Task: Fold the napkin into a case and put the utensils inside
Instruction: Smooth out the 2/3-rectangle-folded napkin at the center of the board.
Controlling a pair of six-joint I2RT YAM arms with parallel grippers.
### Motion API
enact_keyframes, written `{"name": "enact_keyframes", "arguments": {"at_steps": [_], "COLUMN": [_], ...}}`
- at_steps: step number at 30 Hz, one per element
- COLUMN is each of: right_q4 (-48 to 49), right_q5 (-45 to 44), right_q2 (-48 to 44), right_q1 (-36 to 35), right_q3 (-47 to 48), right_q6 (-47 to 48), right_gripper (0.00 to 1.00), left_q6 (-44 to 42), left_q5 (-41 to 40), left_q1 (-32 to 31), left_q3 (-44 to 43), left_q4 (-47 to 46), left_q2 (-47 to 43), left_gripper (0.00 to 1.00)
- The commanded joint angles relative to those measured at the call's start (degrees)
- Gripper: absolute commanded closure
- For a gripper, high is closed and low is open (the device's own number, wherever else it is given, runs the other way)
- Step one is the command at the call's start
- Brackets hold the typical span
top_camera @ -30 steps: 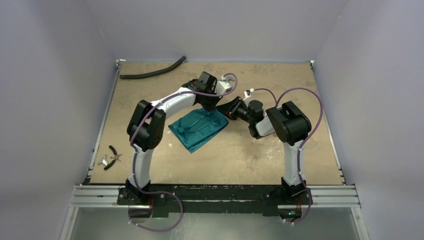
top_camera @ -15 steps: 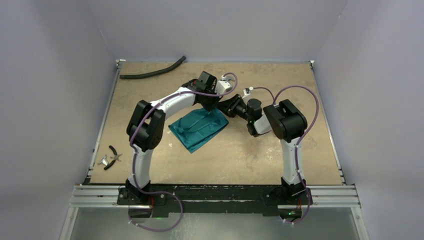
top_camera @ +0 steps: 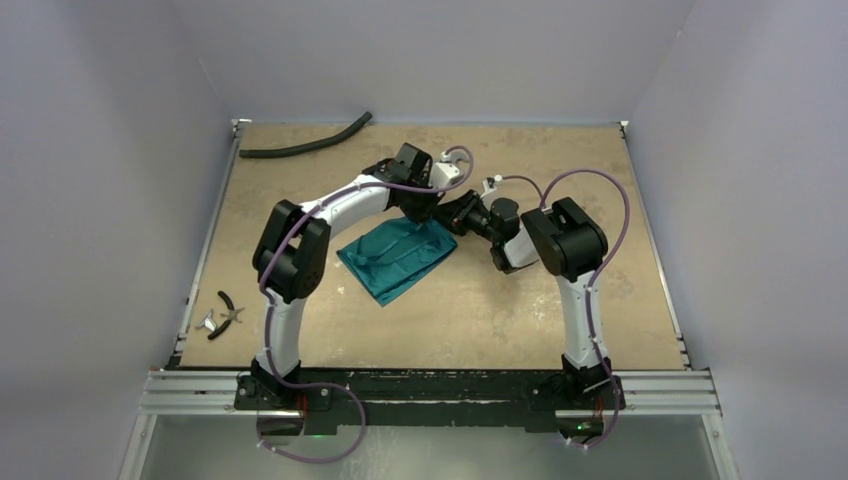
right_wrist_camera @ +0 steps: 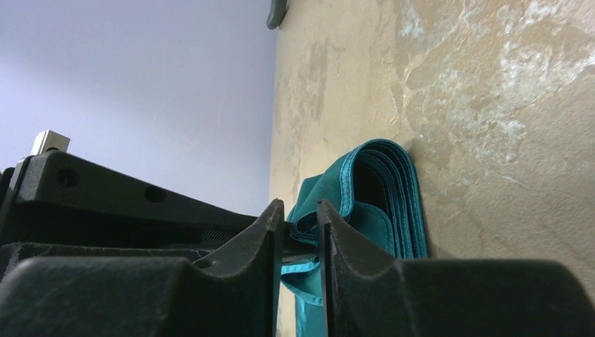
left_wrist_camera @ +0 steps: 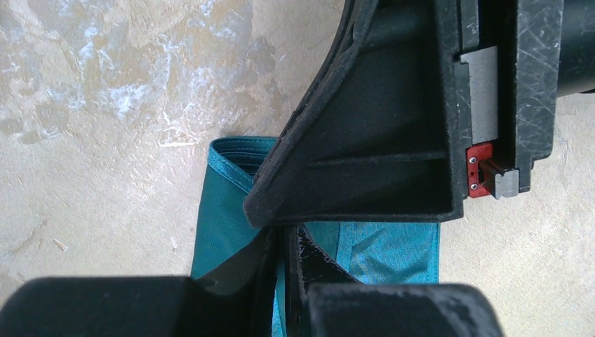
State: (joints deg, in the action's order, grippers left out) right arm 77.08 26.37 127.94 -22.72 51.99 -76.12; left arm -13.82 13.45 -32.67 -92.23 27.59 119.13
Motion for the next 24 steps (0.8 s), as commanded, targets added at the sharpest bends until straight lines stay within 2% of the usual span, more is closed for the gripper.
{"name": "enact_keyframes", "arguments": {"at_steps": [1, 5, 10, 13, 14, 17, 19, 22, 23, 24], "right_q4": [3.2, 2.2, -2.1, -4.5, -4.7, -5.1, -4.6, -5.9, -9.9, -11.5], "right_q5": [1.0, 0.8, 0.3, 0.0, -0.3, -0.9, -1.7, -2.0, -3.9, -4.8], "right_q2": [-0.3, -0.5, -1.3, -1.7, -1.8, -3.0, -4.0, -5.7, -8.0, -9.0], "right_q1": [-1.0, -1.0, -1.0, -1.0, -1.1, -1.0, -1.1, -1.0, -1.1, -1.0], "right_q3": [0.7, -0.1, 0.6, 0.8, 0.6, -0.6, -1.7, -1.9, -1.6, -1.3], "right_q6": [-1.4, -1.8, 0.8, 2.5, 2.6, 2.9, 2.9, 3.8, 7.1, 8.1], "right_gripper": [0.77, 0.81, 0.76, 0.77, 0.80, 1.00, 1.00, 1.00, 1.00, 1.00], "left_q6": [1.5, 2.1, 1.8, 1.8, 1.8, 0.7, -1.5, -7.4, -13.1, -15.3], "left_q5": [2.2, 2.5, 4.5, 5.4, 5.5, 5.9, 5.7, 5.8, 6.1, 6.6], "left_q1": [0.4, 0.9, 1.8, 2.3, 2.5, 3.0, 3.1, 2.9, 2.3, 1.9], "left_q3": [0.2, 0.5, 0.5, 0.7, 0.7, 0.7, 1.5, 5.9, 13.6, 16.7], "left_q4": [-2.0, -2.2, -0.7, 0.3, 0.6, 2.5, 4.2, 6.7, 6.7, 7.1], "left_q2": [-2.5, -3.3, -5.2, -6.5, -6.9, -8.5, -9.8, -13.2, -18.3, -20.7], "left_gripper": [0.90, 0.84, 0.79, 0.77, 0.76, 0.71, 0.70, 0.70, 0.69, 0.69]}}
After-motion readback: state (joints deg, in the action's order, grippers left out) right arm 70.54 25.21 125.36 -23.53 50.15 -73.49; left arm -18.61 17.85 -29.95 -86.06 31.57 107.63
